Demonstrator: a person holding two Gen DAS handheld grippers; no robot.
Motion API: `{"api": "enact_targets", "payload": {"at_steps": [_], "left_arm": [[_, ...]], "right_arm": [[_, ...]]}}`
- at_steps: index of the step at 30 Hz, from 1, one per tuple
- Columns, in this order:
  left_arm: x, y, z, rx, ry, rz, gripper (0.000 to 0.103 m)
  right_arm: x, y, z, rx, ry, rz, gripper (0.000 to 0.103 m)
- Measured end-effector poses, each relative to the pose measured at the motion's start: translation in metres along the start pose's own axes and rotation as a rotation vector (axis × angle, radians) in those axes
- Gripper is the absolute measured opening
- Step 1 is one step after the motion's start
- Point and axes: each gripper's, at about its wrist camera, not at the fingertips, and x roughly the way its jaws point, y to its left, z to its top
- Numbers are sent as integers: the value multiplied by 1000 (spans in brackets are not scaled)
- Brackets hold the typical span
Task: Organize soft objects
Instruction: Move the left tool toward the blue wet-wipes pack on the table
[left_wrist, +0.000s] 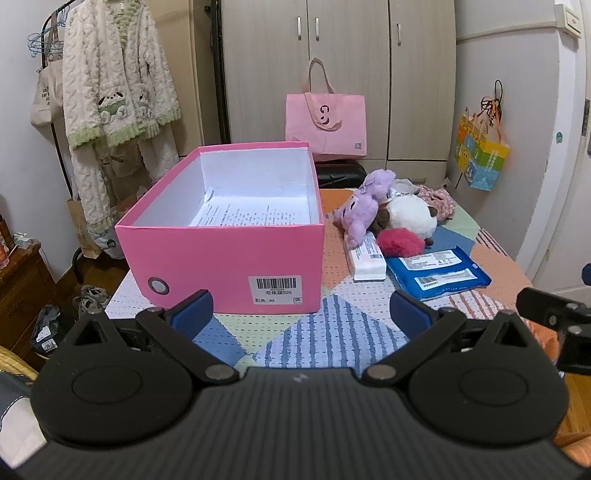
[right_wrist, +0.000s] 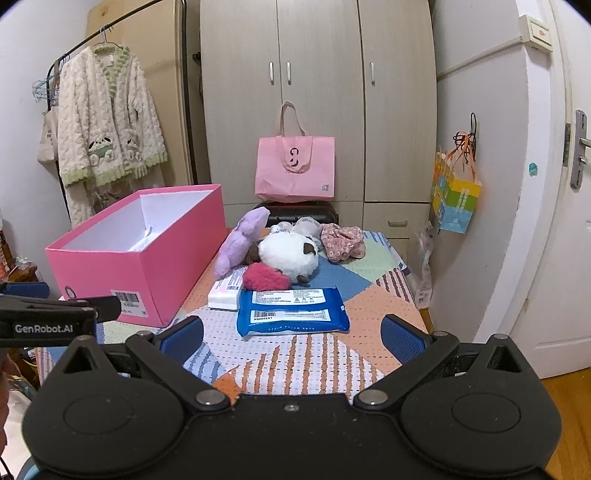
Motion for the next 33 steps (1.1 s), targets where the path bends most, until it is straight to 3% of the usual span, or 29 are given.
{"api": "enact_targets", "payload": {"at_steps": [25, 29, 33], "left_arm": [[2, 19, -6, -43, 10, 32, 103], [-2, 15, 2, -28, 7, -15, 103], [-3, 5, 16, -19, -14, -112, 103]], "right_arm": [[-9, -9, 2, 29, -34, -11, 103], [-12, -12, 8, -42, -59, 32, 103], [-13, -17, 17, -160, -114, 73, 103]]}}
